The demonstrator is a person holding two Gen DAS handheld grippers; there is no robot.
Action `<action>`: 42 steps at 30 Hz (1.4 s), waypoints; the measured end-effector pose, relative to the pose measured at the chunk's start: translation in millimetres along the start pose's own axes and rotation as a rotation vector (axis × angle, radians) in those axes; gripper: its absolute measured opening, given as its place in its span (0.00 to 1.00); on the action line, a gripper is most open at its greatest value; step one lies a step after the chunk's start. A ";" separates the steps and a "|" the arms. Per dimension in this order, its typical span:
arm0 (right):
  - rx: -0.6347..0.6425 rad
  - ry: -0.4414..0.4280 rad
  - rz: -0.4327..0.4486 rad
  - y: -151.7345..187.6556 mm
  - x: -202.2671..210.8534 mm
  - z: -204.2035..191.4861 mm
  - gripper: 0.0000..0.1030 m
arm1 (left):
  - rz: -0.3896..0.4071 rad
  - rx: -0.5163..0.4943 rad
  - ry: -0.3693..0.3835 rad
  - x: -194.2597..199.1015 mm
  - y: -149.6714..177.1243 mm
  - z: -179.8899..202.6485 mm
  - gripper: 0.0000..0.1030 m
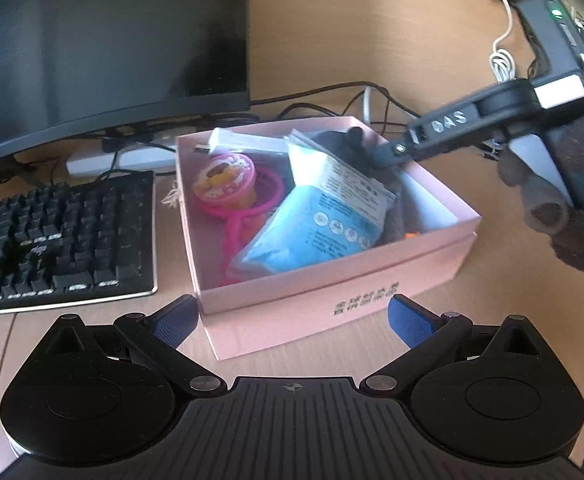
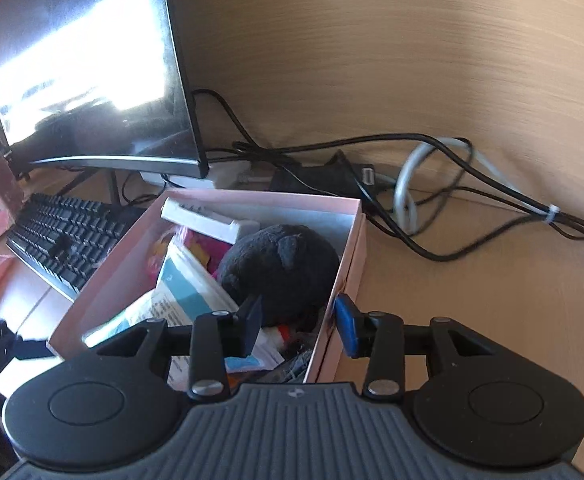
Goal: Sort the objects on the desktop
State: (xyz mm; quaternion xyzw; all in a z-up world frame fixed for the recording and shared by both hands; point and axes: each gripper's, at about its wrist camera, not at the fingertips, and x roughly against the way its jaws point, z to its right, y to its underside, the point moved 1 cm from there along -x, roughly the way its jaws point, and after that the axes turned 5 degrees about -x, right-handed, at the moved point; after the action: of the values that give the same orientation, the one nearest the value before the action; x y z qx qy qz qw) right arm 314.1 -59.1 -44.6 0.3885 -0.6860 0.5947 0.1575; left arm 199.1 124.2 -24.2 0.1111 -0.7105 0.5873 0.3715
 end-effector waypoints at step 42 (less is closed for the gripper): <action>0.413 -0.004 0.085 207.9 143.5 75.9 1.00 | 0.019 0.259 -0.407 23.5 73.5 140.7 1.00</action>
State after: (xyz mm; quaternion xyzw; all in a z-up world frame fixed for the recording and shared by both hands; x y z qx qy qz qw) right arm 90.0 -181.9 -109.9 0.3844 -0.5655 0.7281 0.0477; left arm 83.1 22.7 -68.8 0.2673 -0.6905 0.6423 0.1978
